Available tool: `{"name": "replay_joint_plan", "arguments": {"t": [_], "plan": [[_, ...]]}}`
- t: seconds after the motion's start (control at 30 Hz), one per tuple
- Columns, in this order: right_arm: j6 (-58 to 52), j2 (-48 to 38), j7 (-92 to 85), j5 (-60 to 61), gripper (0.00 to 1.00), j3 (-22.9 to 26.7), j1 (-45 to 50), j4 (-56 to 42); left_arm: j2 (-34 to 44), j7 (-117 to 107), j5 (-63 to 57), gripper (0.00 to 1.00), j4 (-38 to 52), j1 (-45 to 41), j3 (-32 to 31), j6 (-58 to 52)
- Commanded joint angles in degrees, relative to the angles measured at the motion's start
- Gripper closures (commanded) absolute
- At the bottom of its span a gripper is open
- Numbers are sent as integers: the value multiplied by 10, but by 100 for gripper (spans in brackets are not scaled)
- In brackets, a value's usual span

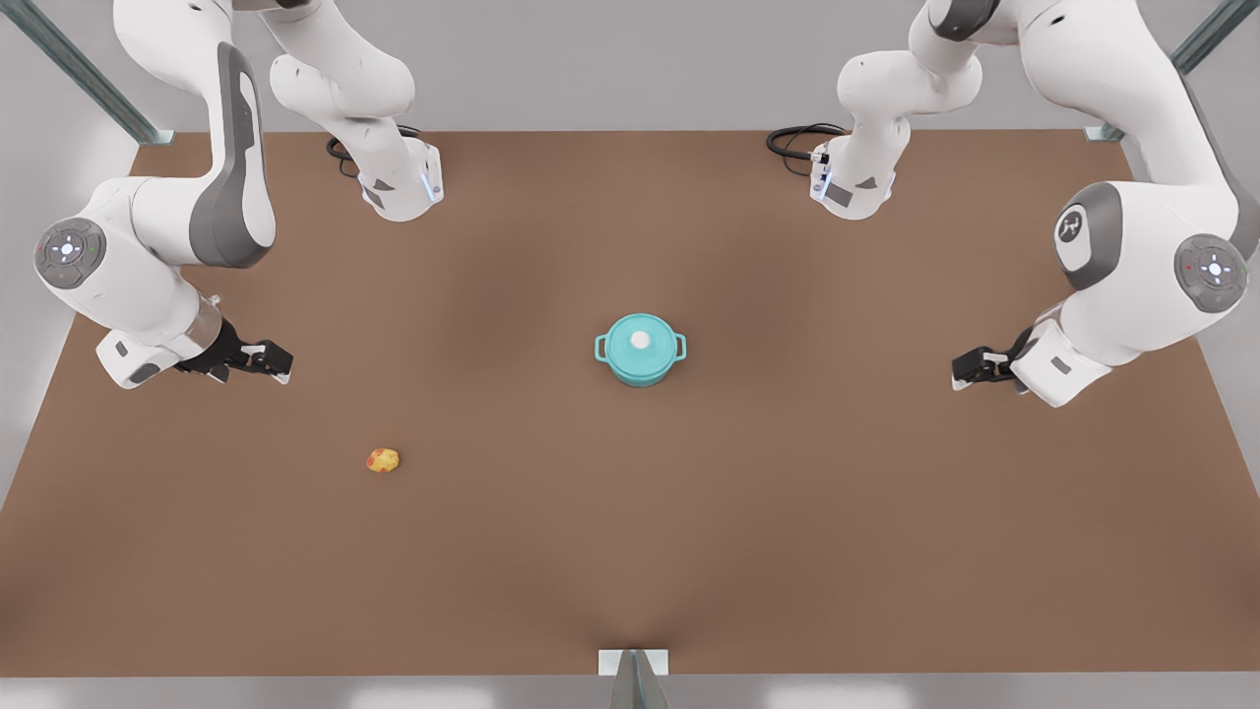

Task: Open the pot lid and put the potato into the pot

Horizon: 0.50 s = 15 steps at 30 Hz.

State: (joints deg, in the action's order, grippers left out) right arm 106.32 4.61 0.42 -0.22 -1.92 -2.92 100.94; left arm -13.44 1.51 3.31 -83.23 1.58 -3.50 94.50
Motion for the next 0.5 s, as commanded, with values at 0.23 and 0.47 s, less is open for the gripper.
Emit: {"name": "replay_joint_plan", "arguments": {"t": [0.23,0.47], "plan": [[-1,59,-230,-80,0,-2,57,-50,-6,-3,-6,0,-4,-57,-53,-21],[-1,79,-365,-65,0,-31,62,-81,-97,-534,-5,0,24,-311,-63,74]]}}
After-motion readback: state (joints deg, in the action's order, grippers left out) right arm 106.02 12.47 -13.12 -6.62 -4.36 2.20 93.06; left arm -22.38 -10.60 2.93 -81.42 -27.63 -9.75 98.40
